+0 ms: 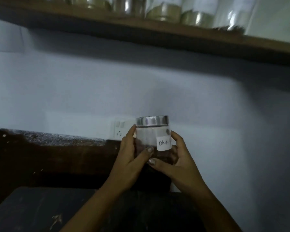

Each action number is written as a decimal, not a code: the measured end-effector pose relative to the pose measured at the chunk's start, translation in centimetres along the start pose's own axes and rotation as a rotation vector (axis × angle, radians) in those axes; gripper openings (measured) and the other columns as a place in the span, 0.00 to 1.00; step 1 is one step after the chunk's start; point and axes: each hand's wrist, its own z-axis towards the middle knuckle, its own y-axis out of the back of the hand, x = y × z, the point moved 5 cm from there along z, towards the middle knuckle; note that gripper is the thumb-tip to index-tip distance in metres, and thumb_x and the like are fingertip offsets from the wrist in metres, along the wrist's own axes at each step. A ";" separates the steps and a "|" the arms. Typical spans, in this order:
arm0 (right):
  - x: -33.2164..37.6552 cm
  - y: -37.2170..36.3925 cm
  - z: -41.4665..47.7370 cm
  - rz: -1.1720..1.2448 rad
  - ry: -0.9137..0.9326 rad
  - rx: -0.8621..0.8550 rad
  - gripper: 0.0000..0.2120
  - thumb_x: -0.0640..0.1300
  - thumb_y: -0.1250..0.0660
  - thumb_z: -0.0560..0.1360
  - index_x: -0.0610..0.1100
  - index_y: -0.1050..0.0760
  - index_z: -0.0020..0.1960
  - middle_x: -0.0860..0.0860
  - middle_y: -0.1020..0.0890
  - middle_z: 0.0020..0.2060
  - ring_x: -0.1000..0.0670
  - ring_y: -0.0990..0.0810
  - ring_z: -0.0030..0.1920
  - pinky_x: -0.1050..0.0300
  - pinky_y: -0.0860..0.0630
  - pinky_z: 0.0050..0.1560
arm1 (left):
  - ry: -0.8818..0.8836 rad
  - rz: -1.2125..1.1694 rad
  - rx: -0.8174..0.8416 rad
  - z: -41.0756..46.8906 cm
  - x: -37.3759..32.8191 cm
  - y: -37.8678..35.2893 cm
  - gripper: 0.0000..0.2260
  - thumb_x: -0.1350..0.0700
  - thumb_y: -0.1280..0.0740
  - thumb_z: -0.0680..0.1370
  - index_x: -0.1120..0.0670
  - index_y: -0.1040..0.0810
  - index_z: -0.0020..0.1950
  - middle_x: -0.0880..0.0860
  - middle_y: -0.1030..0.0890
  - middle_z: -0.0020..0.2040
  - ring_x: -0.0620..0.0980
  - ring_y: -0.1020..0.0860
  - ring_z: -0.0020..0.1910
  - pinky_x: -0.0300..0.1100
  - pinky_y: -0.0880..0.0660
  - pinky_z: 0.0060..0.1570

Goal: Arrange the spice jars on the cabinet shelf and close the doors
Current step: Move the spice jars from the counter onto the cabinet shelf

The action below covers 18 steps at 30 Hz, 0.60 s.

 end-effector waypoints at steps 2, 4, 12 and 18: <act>2.3 2.8 -0.7 -0.056 0.057 -0.085 0.40 0.62 0.25 0.50 0.70 0.39 0.58 0.63 0.25 0.57 0.57 0.23 0.56 0.67 0.21 0.46 | -0.061 0.021 0.021 0.8 -2.4 -2.4 0.26 0.45 0.37 0.72 0.40 0.42 0.69 0.44 0.27 0.56 0.31 0.24 0.52 0.27 0.25 0.43; 4.3 4.9 -1.0 -0.105 0.111 -0.153 0.40 0.61 0.26 0.51 0.69 0.40 0.59 0.66 0.27 0.55 0.60 0.24 0.54 0.72 0.23 0.40 | -0.125 0.043 0.051 1.8 -4.8 -4.5 0.22 0.44 0.39 0.71 0.33 0.41 0.64 0.37 0.28 0.54 0.27 0.25 0.49 0.24 0.26 0.38; 13.1 14.1 -1.0 -0.209 0.401 -0.270 0.25 0.47 0.31 0.72 0.70 0.38 0.58 0.65 0.25 0.51 0.68 0.24 0.49 0.75 0.27 0.39 | -0.412 0.232 0.046 7.7 -14.1 -11.4 0.22 0.50 0.40 0.78 0.32 0.45 0.67 0.39 0.31 0.53 0.30 0.26 0.49 0.23 0.27 0.42; 18.5 19.1 2.0 -0.377 0.561 -0.415 0.34 0.49 0.31 0.71 0.62 0.42 0.71 0.54 0.26 0.61 0.55 0.25 0.60 0.54 0.23 0.58 | -0.521 0.272 -0.006 12.7 -19.7 -14.9 0.26 0.54 0.41 0.80 0.44 0.47 0.75 0.47 0.28 0.55 0.37 0.26 0.51 0.26 0.28 0.48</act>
